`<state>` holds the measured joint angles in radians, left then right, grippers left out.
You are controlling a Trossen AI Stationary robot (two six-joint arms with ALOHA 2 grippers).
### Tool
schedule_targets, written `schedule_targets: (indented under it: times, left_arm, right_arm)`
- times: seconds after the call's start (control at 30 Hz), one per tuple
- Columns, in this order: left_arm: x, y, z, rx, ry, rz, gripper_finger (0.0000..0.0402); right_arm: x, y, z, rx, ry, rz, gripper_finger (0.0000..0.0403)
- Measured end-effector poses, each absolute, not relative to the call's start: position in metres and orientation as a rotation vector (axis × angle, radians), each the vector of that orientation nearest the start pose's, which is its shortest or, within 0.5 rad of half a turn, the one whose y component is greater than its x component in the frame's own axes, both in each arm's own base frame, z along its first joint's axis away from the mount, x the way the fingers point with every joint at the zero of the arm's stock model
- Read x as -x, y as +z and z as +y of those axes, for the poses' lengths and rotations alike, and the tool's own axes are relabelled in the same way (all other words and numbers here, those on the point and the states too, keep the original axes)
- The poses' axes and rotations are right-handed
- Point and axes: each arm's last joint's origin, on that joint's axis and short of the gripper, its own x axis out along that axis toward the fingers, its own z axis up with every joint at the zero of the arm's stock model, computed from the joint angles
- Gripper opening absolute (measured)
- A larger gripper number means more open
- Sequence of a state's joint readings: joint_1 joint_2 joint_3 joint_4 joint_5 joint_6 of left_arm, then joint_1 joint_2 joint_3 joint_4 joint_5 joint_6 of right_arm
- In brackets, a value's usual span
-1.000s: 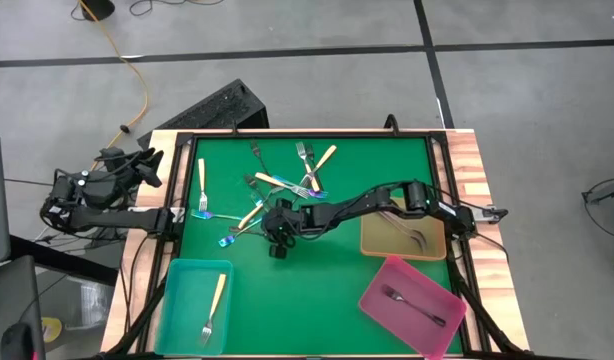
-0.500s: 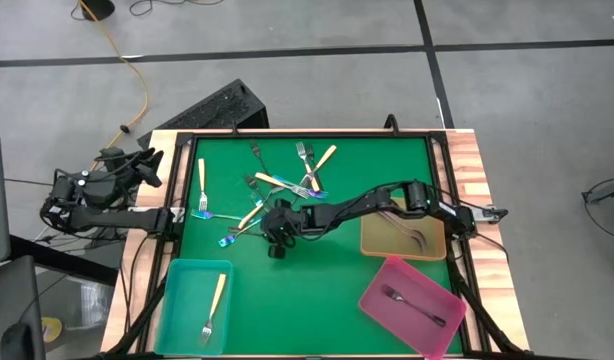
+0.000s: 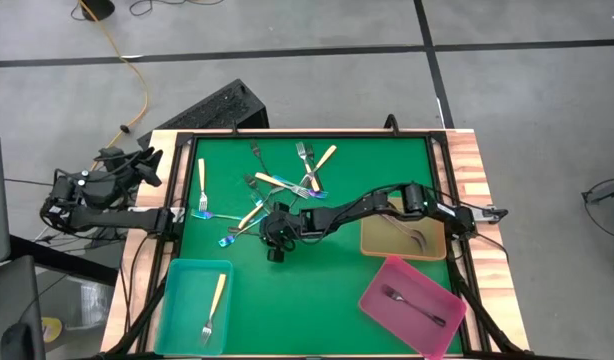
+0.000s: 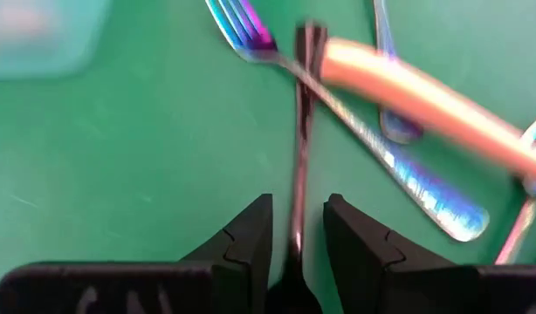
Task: Sort silverware by color (type)
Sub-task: Put the black fork into the pink bin
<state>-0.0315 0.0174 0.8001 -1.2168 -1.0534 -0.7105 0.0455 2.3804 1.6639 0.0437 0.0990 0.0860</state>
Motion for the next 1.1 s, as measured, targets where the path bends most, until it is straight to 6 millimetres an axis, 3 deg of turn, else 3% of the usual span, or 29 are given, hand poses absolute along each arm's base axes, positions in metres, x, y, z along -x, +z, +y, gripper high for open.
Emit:
schedule_targets:
  times: [0.33,0.7,0.9,1.1]
  left_arm:
    - [0.037,0.289,0.026,0.406,1.086,0.013,0.0158]
    - [0.037,0.289,0.026,0.405,1.088,0.012,0.0158]
    - [0.037,0.289,0.026,0.405,1.088,0.012,0.0158]
    - [0.037,0.289,0.026,0.405,1.088,0.012,0.0158]
  right_arm:
    - [-0.511,0.105,0.021,-0.067,-0.082,0.681,0.0121]
    - [-0.505,0.1,0.019,-0.08,-0.127,0.769,0.0032]
    - [-0.505,0.099,0.019,-0.119,-0.131,0.771,0.0028]
    - [-0.501,0.118,0.02,-0.126,-0.113,0.763,0.0028]
